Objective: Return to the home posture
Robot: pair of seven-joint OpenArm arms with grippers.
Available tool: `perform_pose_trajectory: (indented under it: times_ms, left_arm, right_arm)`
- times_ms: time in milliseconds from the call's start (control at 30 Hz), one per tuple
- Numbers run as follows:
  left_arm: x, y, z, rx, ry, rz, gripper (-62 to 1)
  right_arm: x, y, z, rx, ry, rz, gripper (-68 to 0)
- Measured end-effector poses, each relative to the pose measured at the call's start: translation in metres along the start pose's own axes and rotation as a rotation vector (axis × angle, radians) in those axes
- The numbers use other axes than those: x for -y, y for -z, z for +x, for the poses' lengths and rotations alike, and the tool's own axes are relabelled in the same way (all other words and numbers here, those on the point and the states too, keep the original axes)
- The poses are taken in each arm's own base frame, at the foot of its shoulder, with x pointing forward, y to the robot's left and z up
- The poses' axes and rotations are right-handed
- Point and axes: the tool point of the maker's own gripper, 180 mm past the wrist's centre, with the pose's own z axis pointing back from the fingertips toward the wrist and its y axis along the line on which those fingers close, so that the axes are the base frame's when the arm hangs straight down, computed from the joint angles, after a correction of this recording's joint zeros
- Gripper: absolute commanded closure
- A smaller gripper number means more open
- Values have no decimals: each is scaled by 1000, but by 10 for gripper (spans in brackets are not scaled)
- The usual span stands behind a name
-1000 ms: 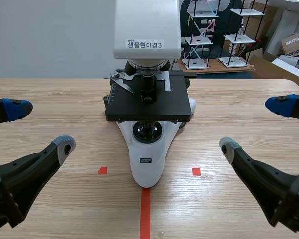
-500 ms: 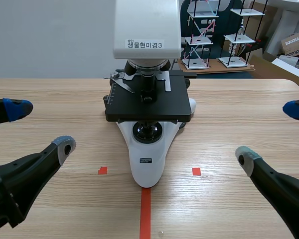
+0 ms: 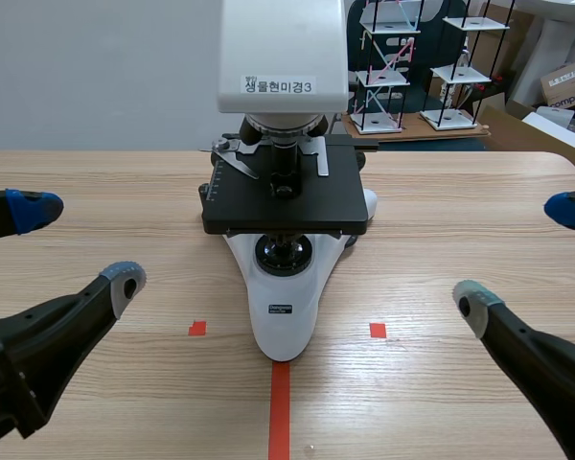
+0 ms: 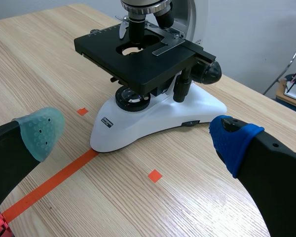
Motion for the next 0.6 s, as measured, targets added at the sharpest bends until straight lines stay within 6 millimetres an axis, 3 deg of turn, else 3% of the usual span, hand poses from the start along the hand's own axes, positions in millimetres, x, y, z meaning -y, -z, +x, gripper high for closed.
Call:
perform_pose_trajectory:
  times_ms: [600]
  left_arm:
    - [0,0,0,0,0,0,-581]
  right_arm:
    - [0,0,-2,-12,-3,2,-653]
